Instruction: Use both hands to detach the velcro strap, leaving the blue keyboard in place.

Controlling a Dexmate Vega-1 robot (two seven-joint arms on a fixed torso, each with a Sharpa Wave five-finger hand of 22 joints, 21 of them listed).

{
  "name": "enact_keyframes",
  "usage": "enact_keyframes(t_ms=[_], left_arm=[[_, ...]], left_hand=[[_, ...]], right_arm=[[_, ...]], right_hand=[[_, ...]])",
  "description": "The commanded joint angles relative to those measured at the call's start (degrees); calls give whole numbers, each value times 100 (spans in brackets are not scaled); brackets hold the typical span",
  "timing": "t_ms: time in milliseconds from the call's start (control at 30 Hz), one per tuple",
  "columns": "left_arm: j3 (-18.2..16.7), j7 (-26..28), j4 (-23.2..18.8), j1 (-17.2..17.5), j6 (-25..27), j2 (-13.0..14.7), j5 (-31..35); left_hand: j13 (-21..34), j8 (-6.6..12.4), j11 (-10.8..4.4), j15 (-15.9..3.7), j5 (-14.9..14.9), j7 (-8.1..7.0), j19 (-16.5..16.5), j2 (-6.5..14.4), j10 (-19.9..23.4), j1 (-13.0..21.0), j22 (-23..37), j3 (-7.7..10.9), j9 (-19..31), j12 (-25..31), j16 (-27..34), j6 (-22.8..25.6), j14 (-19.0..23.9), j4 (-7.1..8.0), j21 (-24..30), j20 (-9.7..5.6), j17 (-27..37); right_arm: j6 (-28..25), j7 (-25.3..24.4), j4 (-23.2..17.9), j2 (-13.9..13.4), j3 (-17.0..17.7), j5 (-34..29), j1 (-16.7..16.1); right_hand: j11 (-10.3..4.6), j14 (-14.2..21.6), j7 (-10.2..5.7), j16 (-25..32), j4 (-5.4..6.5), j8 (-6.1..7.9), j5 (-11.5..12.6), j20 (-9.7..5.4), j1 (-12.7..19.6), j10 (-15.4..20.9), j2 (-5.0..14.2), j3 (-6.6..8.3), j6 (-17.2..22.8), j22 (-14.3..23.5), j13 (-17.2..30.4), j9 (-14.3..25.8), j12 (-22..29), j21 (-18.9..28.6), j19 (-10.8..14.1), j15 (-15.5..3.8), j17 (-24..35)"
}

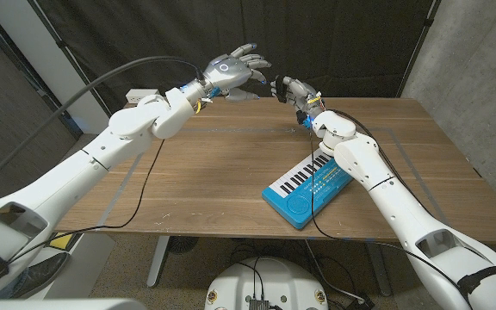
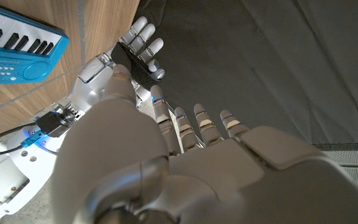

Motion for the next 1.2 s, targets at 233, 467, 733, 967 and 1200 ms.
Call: enact_keyframes(t_ms=[233, 467, 733, 967, 1200], left_arm=[[323, 1246, 452, -91, 156, -177, 736], [567, 1735, 638, -138, 256, -218, 1063], [827, 2008, 755, -199, 433, -305, 1338], [1026, 2369, 952, -230, 625, -463, 1480], [1267, 3024, 1400, -342, 767, -687, 1570]], left_hand=[[-3, 13, 15, -218, -2, -97, 145, -36, 259, -24, 9, -26, 9, 53, 32, 234, 209, 31, 56, 10, 1], [-5, 27, -59, -263, 2, -144, 175, -56, 333, -5, 9, -33, 5, 52, 20, 344, 252, 21, 57, -7, -2], [-6, 32, -137, -327, 8, -182, 210, -49, 418, 9, 10, -32, 0, 44, 21, 453, 327, 26, 56, -26, 3], [-7, 3, -91, -247, 10, -179, 219, -39, 481, 4, 11, -35, -3, 41, 40, 443, 420, 39, 51, -42, 10], [-5, -53, -162, -269, 9, -232, 260, -8, 621, -64, 15, -55, -6, 56, 63, 379, 522, 95, 58, -76, 30]], right_arm=[[88, 166, 63, 104, 125, 475, -60], [96, 192, 37, 101, 154, 583, -81], [75, 126, -69, 61, 185, 638, -144], [79, 78, -181, 9, 241, 705, -252], [32, -109, -408, -104, 306, 704, -425]], right_hand=[[5, 93, 20, 5, -2, -38, 60, -47, -45, 64, -14, 54, 36, 11, 18, -1, -11, 38, 47, -96, 4], [11, 105, 8, -4, -6, -48, 75, -48, -53, 96, -26, 68, 33, 12, 18, 8, -16, 44, 62, -113, 3], [3, 122, 16, -11, -11, -61, 90, -56, -58, 103, -31, 86, 33, 13, 17, 9, -31, 50, 75, -119, 3], [3, 143, 20, -13, -10, -72, 102, -57, -66, 116, -36, 97, 46, 14, 17, 1, -40, 53, 81, -131, 4], [7, 134, 25, -26, -13, -80, 114, -60, -71, 115, -44, 111, 66, 15, 17, -4, -56, 51, 75, -119, 5]])
